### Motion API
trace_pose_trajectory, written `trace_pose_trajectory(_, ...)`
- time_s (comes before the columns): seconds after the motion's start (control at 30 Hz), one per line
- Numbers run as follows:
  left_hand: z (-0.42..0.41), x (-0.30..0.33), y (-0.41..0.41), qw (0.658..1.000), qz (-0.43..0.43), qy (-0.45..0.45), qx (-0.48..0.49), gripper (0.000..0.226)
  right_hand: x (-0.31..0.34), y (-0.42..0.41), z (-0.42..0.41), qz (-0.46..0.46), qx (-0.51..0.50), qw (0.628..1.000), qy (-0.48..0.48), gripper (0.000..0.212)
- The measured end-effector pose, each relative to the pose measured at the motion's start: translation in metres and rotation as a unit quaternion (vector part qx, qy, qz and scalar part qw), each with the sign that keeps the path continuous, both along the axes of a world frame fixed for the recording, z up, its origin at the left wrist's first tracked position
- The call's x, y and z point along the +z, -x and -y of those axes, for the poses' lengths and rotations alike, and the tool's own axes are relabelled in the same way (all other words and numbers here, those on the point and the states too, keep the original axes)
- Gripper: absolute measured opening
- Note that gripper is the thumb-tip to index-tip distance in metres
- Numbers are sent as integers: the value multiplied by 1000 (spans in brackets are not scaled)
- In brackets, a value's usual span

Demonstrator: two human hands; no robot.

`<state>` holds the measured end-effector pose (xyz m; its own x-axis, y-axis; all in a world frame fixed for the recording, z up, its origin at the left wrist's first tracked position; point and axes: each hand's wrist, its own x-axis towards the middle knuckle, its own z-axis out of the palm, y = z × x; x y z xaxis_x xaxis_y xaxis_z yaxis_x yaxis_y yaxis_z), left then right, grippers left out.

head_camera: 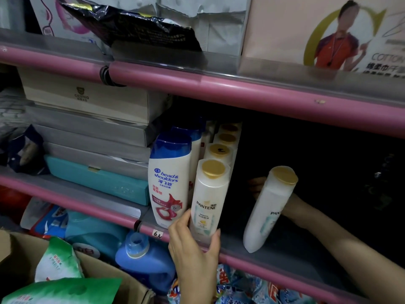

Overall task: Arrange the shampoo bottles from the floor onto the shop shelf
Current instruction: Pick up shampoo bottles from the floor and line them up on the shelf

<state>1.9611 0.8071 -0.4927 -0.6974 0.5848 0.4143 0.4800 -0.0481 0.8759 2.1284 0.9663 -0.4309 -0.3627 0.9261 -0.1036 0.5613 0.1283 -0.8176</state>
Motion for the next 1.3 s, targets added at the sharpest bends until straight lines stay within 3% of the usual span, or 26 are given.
trace_pose_trajectory(0.07,2,1,0,1000,-4,7,-3,76,6,-15,24,13,67,997,27,35)
trace_pose_trajectory(0.17,5,6,0,999,-16,28,-11,74,10,-31,60,-3,100,991,87,65)
trace_pose_trajectory(0.43,27,27,8,992,-20,86,-91,63,-9,-8,97,-51,52,997,4,51)
trace_pose_trajectory(0.87,49,82,-3,992,-53,-11,-114,44,-16,20,119,-67,64,994,-64,55)
trace_pose_trajectory(0.97,46,101,2,987,-111,-28,-115,46,-16,21,120,-65,46,995,-67,54)
trace_pose_trajectory(1.13,39,140,18,950,-293,-51,-97,55,-18,24,124,-77,7,995,-69,48)
trace_pose_trajectory(1.3,29,160,23,939,-328,-44,-98,58,-19,25,124,-81,-1,995,-55,49)
